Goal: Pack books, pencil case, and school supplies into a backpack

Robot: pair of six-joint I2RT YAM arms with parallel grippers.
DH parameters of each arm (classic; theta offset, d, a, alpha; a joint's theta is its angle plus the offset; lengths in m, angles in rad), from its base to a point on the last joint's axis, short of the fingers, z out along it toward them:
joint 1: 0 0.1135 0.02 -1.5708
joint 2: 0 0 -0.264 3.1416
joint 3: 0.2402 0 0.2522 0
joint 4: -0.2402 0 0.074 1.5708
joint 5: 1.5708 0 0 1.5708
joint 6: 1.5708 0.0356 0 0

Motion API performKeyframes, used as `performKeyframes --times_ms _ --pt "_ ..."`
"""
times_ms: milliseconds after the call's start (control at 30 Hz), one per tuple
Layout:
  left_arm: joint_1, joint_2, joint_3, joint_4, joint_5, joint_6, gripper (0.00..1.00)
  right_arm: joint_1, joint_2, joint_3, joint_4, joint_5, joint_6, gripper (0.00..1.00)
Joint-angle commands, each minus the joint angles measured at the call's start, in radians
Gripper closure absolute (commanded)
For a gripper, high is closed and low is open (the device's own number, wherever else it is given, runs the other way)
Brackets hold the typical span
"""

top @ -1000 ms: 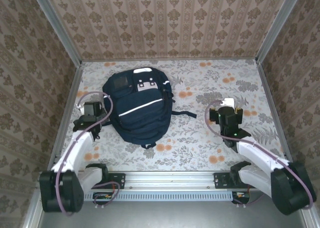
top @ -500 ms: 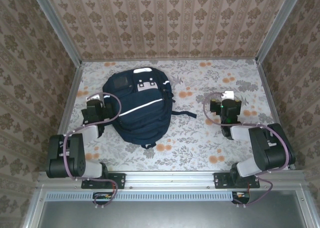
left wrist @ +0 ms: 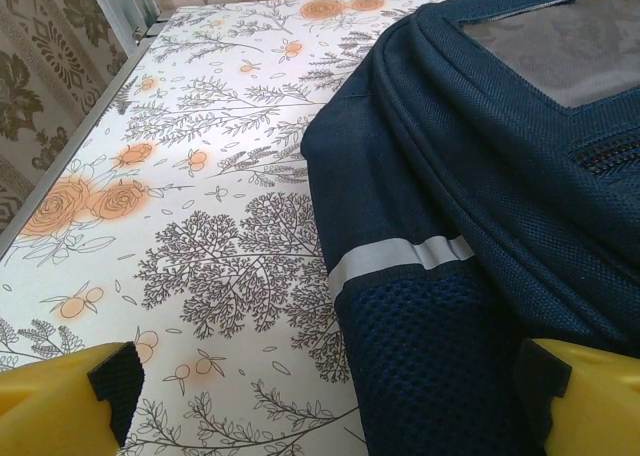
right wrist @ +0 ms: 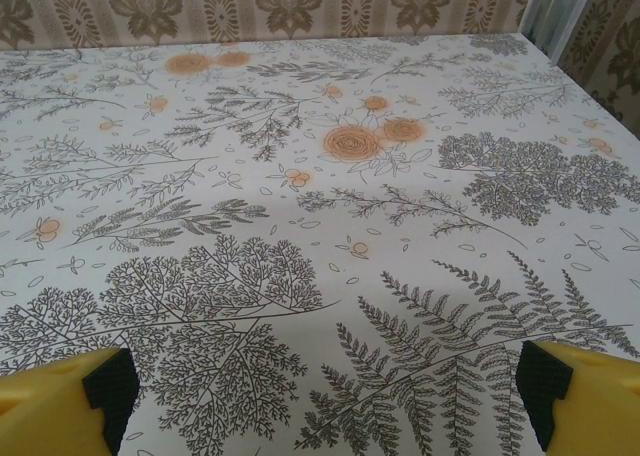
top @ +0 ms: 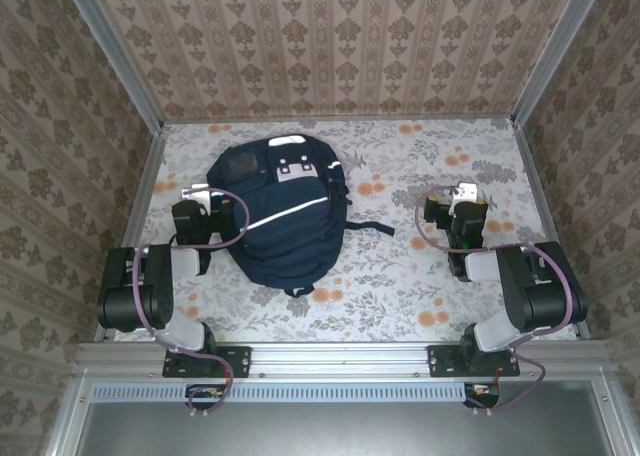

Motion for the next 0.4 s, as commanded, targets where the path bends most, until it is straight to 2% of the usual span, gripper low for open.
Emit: performKeyframes --times_ms 0,367 --pt "-0.020 0.002 -0.008 0.054 0.049 0.024 0.00 -0.005 0.003 0.018 0.015 -0.022 0.015 0.00" --pt "-0.021 0.003 -0.008 0.054 0.050 0.025 0.00 -0.005 0.004 0.020 0.012 -0.026 0.016 0.00"
